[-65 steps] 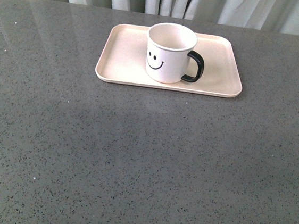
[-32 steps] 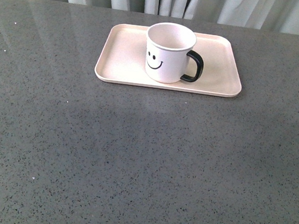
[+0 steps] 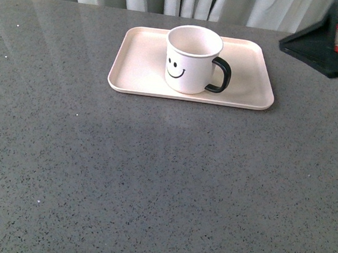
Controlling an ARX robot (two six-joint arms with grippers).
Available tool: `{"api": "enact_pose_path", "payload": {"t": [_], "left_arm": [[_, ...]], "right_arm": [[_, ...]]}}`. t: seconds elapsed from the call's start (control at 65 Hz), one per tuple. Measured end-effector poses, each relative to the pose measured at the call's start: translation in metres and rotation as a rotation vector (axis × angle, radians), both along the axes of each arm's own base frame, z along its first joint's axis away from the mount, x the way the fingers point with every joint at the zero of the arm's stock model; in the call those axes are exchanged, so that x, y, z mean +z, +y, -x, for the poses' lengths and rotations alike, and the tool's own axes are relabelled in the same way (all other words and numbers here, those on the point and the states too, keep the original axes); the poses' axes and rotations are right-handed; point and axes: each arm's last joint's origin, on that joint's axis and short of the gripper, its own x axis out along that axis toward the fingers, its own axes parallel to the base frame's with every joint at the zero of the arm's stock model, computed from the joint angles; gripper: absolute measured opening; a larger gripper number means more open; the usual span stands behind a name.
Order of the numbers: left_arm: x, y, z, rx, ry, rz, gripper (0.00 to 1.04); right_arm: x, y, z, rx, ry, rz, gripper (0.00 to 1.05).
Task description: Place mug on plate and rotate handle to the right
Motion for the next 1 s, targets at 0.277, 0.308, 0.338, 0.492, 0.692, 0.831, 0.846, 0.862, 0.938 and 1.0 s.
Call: {"api": "enact_pose_path", "payload": {"t": [0.277,0.308,0.338,0.492,0.692,0.831,0.846,0.862,0.938,1.0], "left_arm": [[0.000,0.000,0.000,0.000,0.000,0.000,0.96],[0.000,0.000,0.000,0.000,0.000,0.000,0.96],[0.000,0.000,0.000,0.000,0.000,0.000,0.96],[0.000,0.000,0.000,0.000,0.000,0.000,0.96],[0.000,0.000,0.000,0.000,0.000,0.000,0.96],[0.000,0.000,0.000,0.000,0.000,0.000,0.96],[0.000,0.000,0.000,0.000,0.000,0.000,0.96],[0.000,0.000,0.000,0.000,0.000,0.000,0.96],[0.000,0.000,0.000,0.000,0.000,0.000,0.96],[0.000,0.000,0.000,0.000,0.000,0.000,0.96]], "right_arm": [[-0.009,0.032,-0.062,-0.040,0.096,-0.008,0.96],[-0.011,0.035,-0.068,-0.048,0.108,-0.008,0.96],[-0.012,0.038,-0.073,-0.057,0.116,-0.003,0.96],[-0.020,0.057,-0.104,-0.110,0.178,-0.012,0.96],[-0.027,0.072,-0.126,-0.157,0.233,-0.019,0.96],[-0.030,0.076,-0.131,-0.167,0.250,-0.019,0.96],[-0.030,0.076,-0.132,-0.168,0.251,-0.019,0.96],[-0.030,0.077,-0.133,-0.171,0.252,-0.020,0.96],[-0.033,0.078,-0.135,-0.178,0.261,-0.019,0.96],[-0.034,0.079,-0.137,-0.181,0.266,-0.018,0.96]]}}
